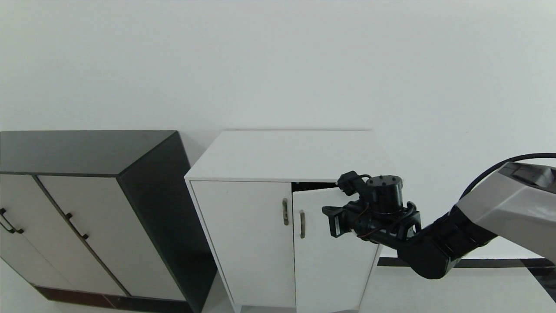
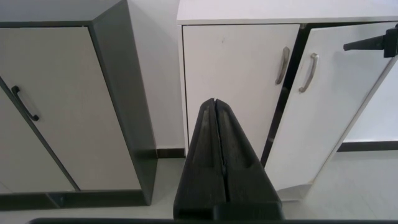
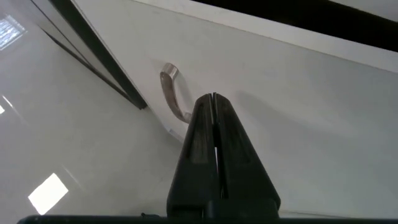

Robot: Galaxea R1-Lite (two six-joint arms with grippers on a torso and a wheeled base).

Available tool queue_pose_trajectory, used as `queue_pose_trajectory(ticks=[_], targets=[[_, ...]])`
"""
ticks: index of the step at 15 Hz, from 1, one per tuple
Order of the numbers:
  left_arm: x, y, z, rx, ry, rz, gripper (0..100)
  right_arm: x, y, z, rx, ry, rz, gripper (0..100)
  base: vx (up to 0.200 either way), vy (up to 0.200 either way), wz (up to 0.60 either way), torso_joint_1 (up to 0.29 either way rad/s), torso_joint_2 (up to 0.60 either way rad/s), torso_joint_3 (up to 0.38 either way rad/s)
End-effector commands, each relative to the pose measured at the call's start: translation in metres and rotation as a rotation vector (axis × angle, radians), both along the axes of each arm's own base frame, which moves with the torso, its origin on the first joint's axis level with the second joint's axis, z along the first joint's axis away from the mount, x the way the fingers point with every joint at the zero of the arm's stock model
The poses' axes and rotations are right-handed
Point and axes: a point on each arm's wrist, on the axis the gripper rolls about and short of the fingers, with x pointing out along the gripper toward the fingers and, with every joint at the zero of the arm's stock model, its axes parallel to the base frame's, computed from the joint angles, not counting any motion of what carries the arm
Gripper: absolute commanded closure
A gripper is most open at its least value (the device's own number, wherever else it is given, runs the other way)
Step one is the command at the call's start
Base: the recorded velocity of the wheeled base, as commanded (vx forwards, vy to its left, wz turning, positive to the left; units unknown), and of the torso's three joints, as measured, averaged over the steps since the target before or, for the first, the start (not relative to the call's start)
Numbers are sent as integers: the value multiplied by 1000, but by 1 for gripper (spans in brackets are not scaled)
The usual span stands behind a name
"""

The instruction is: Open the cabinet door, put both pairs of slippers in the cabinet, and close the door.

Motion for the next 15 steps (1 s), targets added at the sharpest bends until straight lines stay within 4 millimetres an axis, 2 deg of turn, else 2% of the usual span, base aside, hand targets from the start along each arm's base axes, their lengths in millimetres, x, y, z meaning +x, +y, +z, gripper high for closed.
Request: queue_pose_trajectory(ticks=[1, 6, 15], targets=[[0, 0, 0, 0, 0, 1, 100, 5, 1, -7, -6, 10, -4, 100, 0, 0, 0, 0, 0, 0], [0, 0, 0, 0, 0, 0, 100, 15, -3, -15, -11, 18, -24, 100, 0, 0, 0, 0, 0, 0], [0, 0, 0, 0, 0, 0, 100, 31, -4, -17, 0, -1, -47, 100, 0, 0, 0, 0, 0, 0]])
